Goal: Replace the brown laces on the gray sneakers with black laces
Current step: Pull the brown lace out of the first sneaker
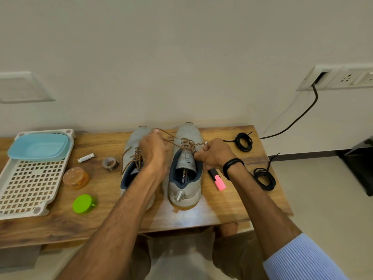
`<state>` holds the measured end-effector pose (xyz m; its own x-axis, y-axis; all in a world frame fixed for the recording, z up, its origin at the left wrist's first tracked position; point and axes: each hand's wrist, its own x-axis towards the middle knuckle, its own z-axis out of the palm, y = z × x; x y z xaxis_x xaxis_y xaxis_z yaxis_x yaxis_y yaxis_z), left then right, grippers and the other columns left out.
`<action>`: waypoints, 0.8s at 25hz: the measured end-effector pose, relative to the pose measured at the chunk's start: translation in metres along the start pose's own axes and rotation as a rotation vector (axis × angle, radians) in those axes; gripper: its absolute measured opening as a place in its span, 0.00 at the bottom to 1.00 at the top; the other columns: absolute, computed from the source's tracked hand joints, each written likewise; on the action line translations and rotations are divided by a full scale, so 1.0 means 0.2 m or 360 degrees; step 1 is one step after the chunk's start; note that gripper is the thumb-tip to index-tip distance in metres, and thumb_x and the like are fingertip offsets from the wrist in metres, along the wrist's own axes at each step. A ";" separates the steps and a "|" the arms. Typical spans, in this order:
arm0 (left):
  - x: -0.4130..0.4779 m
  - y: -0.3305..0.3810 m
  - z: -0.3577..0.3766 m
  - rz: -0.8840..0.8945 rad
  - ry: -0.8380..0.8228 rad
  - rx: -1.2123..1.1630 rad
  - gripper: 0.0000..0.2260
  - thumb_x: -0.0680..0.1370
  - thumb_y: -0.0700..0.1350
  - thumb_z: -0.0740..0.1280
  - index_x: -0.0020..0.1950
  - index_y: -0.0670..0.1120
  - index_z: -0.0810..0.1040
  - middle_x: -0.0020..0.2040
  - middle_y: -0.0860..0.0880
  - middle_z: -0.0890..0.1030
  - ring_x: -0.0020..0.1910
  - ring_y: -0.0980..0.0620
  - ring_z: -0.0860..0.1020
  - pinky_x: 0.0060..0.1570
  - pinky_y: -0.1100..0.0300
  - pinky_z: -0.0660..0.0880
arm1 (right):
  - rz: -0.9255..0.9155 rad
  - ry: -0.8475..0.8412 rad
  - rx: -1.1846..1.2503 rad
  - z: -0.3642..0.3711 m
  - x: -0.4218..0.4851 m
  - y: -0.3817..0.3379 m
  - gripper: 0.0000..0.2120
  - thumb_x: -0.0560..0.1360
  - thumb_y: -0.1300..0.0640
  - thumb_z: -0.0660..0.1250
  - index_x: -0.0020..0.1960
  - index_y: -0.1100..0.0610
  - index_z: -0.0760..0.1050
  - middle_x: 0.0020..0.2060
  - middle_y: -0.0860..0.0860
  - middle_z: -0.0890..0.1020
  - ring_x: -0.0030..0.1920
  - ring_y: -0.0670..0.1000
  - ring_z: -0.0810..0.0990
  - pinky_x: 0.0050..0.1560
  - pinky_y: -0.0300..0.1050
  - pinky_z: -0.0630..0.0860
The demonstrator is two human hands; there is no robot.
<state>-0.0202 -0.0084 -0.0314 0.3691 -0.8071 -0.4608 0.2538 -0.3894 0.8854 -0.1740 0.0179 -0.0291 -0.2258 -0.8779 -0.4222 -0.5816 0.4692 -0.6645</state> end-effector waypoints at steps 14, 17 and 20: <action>-0.15 0.15 -0.09 -0.0313 -0.1143 0.0282 0.11 0.75 0.27 0.61 0.52 0.36 0.78 0.43 0.41 0.82 0.36 0.50 0.80 0.35 0.63 0.79 | -0.0582 0.0333 -0.0338 0.11 0.05 -0.04 0.07 0.75 0.56 0.68 0.52 0.52 0.81 0.47 0.48 0.83 0.49 0.49 0.80 0.43 0.39 0.68; -0.19 0.16 -0.11 -0.0263 -0.1470 0.0427 0.08 0.77 0.30 0.63 0.53 0.35 0.79 0.45 0.37 0.84 0.44 0.43 0.84 0.46 0.57 0.82 | -0.0569 0.0434 -0.0177 0.08 0.07 -0.03 0.06 0.76 0.58 0.66 0.49 0.54 0.82 0.47 0.48 0.84 0.45 0.47 0.79 0.43 0.37 0.68; -0.11 0.11 -0.10 0.0271 -0.0662 0.0524 0.05 0.74 0.35 0.70 0.48 0.42 0.82 0.45 0.43 0.85 0.46 0.48 0.85 0.50 0.54 0.82 | -0.0605 0.0453 -0.0203 0.09 0.08 -0.03 0.06 0.76 0.56 0.68 0.50 0.53 0.83 0.46 0.47 0.85 0.45 0.45 0.80 0.44 0.35 0.67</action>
<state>-0.0054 0.0085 -0.0035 -0.0203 -0.9520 -0.3054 -0.0958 -0.3022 0.9484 -0.1597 0.0031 -0.0416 -0.1731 -0.9844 0.0326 -0.7512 0.1105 -0.6508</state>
